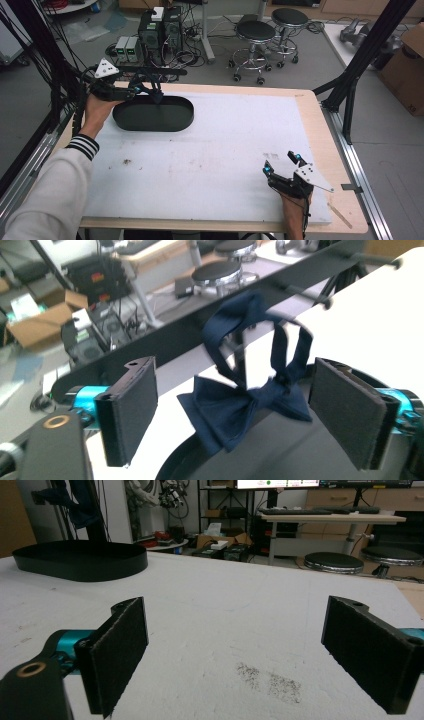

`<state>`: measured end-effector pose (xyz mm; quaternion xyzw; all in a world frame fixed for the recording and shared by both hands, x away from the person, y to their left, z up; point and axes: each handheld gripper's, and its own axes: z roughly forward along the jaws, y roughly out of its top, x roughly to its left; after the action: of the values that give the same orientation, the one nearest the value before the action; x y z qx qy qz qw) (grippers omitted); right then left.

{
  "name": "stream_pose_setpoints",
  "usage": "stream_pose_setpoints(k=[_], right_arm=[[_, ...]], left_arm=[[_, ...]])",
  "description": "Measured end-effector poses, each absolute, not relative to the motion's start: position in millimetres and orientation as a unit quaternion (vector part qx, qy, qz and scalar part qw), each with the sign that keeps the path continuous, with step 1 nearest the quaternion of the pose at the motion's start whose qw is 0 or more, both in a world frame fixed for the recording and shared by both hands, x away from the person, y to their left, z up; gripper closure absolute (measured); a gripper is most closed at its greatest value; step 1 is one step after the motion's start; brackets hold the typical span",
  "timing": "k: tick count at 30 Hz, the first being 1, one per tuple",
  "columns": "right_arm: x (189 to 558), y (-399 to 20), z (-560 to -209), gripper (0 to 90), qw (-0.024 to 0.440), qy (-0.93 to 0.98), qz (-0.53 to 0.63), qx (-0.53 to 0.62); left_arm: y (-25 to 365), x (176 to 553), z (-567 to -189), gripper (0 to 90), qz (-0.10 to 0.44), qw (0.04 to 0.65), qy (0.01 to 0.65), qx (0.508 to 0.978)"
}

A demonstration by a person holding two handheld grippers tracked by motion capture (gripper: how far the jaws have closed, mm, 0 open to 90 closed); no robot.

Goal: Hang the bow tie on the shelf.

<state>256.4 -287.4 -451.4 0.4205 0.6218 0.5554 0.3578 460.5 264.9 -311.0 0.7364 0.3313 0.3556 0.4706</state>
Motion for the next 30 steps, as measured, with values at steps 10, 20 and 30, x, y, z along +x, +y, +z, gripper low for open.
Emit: stream_pose_setpoints(k=[10, 20, 30], right_arm=[[255.4, -286.4, -451.5, 10.4, 0.36, 0.624, 0.554, 0.417], [255.0, -285.7, -451.6, 10.4, 0.367, 0.622, 0.552, 0.416], [254.9, -285.3, -451.6, 10.4, 0.37, 0.62, 0.55, 0.419]], left_arm=[[274.0, 399.7, -303.5, 18.6, 0.349, 0.535, 0.299, 0.709], [290.9, 278.9, -382.5, 18.6, 0.328, 0.595, 0.262, 0.685], [305.8, 260.7, -437.0, 17.8, 0.305, 0.596, 0.31, 0.675]])
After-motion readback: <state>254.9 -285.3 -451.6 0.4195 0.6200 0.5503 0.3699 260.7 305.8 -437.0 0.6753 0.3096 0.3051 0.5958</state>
